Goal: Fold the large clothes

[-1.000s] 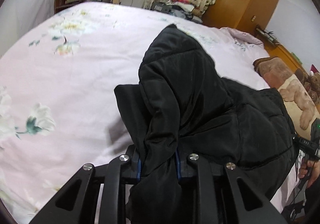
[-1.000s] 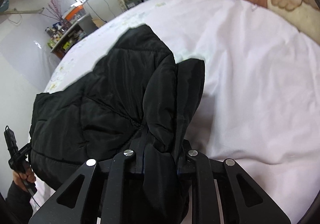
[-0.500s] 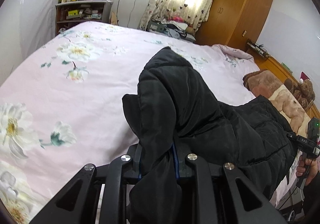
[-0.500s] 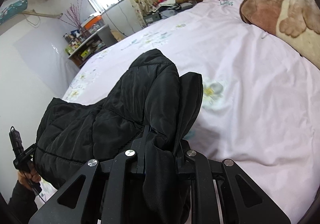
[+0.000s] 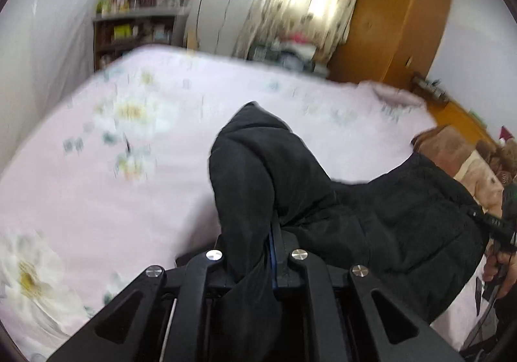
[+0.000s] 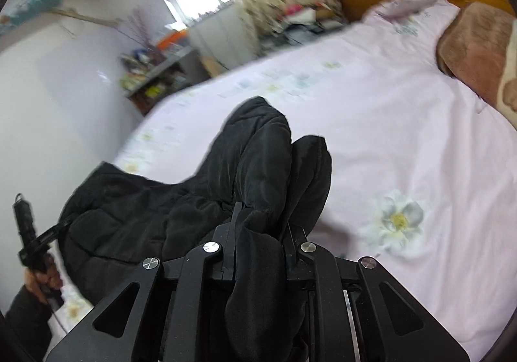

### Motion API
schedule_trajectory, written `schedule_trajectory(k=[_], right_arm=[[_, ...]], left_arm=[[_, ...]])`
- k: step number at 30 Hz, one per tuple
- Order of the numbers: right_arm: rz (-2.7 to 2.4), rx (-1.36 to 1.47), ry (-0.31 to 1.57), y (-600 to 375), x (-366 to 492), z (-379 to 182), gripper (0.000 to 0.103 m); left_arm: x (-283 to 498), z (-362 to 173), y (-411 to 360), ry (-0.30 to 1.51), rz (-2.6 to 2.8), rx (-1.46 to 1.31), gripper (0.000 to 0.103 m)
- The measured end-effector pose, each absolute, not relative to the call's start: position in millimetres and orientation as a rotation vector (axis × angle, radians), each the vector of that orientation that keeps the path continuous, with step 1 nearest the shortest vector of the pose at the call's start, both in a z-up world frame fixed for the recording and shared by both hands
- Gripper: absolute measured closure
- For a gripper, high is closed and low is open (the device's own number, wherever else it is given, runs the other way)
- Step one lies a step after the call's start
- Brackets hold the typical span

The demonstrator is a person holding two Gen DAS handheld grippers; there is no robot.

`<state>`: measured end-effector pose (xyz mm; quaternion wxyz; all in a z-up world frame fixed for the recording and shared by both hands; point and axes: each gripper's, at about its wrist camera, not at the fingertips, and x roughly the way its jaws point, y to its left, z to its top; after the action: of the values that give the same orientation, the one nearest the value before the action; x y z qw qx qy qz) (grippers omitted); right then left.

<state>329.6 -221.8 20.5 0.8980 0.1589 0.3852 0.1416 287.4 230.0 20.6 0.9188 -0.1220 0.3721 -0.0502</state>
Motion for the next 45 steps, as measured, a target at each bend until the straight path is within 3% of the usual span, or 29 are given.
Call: schedule_trajectory(k=[3,6,8,9,11,13,21,24,27,32,34,45], right_arm=[[0.246,0.324,0.888,-236.7,332.2,-12.9,0.086],[0.230,0.333,0.967,-249.3,323.6,-44.5,0.080],[0.234,0.328,1.003,-252.5,318.5,-57.6,0.071],[0.239,0.325,1.016,-255.0,316.3,-63.7,0.069],[0.250,0.347,1.024,-260.3,312.9,-67.2,0.064],[0.264,0.372,1.030,-266.0,310.6,-68.9,0.058],[0.304,0.450,1.080,-282.0,314.5,-85.5,0.048],[0.321,0.463,1.106,-280.4,317.7,-92.7,0.045],[0.331,0.464,1.135,-277.9,321.3,-101.0,0.046],[0.329,0.400,1.113,-266.0,320.8,-94.2,0.075],[0.321,0.364,1.088,-263.0,316.1,-84.5,0.081],[0.367,0.334,0.863,-264.2,298.9,6.9,0.087]], left_arm=[[282.6,-24.9,233.2,0.865,-0.065,-0.282,0.088],[261.3,-52.1,238.9,0.885,-0.063,-0.346,0.078],[247.0,-55.9,241.5,0.877,-0.041,-0.385,0.063],[239.9,-55.9,243.4,0.872,-0.032,-0.400,0.060],[228.9,-56.0,248.0,0.864,-0.008,-0.422,0.044],[228.7,-58.2,253.8,0.872,-0.005,-0.438,0.035],[261.4,-105.1,268.0,1.006,-0.146,-0.654,0.021],[263.9,-112.2,264.8,1.002,-0.169,-0.665,0.021],[264.3,-112.1,259.7,0.990,-0.190,-0.652,0.030],[261.2,-88.4,241.5,0.956,-0.187,-0.541,0.070],[259.7,-74.6,239.6,0.933,-0.172,-0.514,0.076],[274.1,27.1,237.9,0.732,-0.223,-0.415,0.081]])
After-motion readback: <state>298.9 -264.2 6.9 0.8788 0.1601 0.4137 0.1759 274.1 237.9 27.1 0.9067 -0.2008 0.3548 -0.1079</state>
